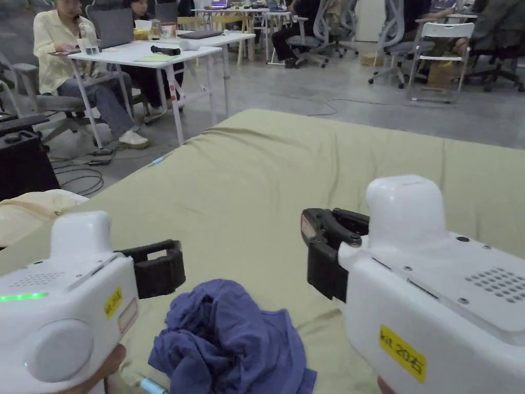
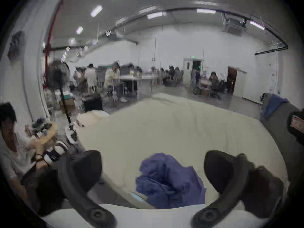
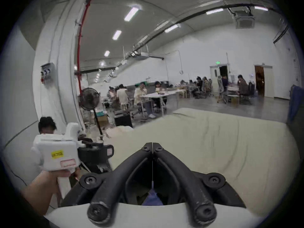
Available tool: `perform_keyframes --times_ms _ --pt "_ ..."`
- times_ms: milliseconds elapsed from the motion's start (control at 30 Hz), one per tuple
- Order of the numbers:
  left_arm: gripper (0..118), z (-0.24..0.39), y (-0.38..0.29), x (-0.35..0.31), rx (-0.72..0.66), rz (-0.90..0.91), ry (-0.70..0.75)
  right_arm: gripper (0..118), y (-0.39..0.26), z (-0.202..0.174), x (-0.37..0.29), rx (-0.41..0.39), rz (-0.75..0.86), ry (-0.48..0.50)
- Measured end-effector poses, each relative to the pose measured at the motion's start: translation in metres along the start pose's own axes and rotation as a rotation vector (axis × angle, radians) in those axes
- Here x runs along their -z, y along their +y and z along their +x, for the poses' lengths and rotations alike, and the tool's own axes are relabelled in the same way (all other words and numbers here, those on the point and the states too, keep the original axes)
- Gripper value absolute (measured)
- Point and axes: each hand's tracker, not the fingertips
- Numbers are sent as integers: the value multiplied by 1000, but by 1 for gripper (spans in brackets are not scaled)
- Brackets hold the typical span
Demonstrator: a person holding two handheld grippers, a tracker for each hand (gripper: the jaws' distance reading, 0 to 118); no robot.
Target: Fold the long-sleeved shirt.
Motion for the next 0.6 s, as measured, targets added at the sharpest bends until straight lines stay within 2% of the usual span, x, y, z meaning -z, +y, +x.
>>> perform_keyframes --times_ms 67,200,333,367,433,467,500,567,600 --pt "118 8 -5 40 -4 18 -36 0 -14 20 -3 -2 -50 -50" --pt "118 19 -36 133 -17 -183 -50 0 -41 53 -10 2 -143 -145" --pt "117 22 -58 234 -3 -428 -18 0 -58 71 -15 44 -207 -190" --pt "109 30 -69 239 12 -441 -2 0 -61 74 -15 48 -210 -197" --pt "88 31 -88 265 21 -510 55 0 -65 79 -18 69 -228 -212" --pt "85 32 -90 267 41 -519 90 0 -66 81 -19 83 -236 -212" --pt "76 34 -84 257 29 -463 57 0 -67 83 -21 97 -239 -216" --pt "22 40 -59 234 10 -396 31 0 -66 86 -29 109 -232 -225" --pt "22 43 -44 217 -31 -352 -12 0 -64 87 -34 115 -220 -228"
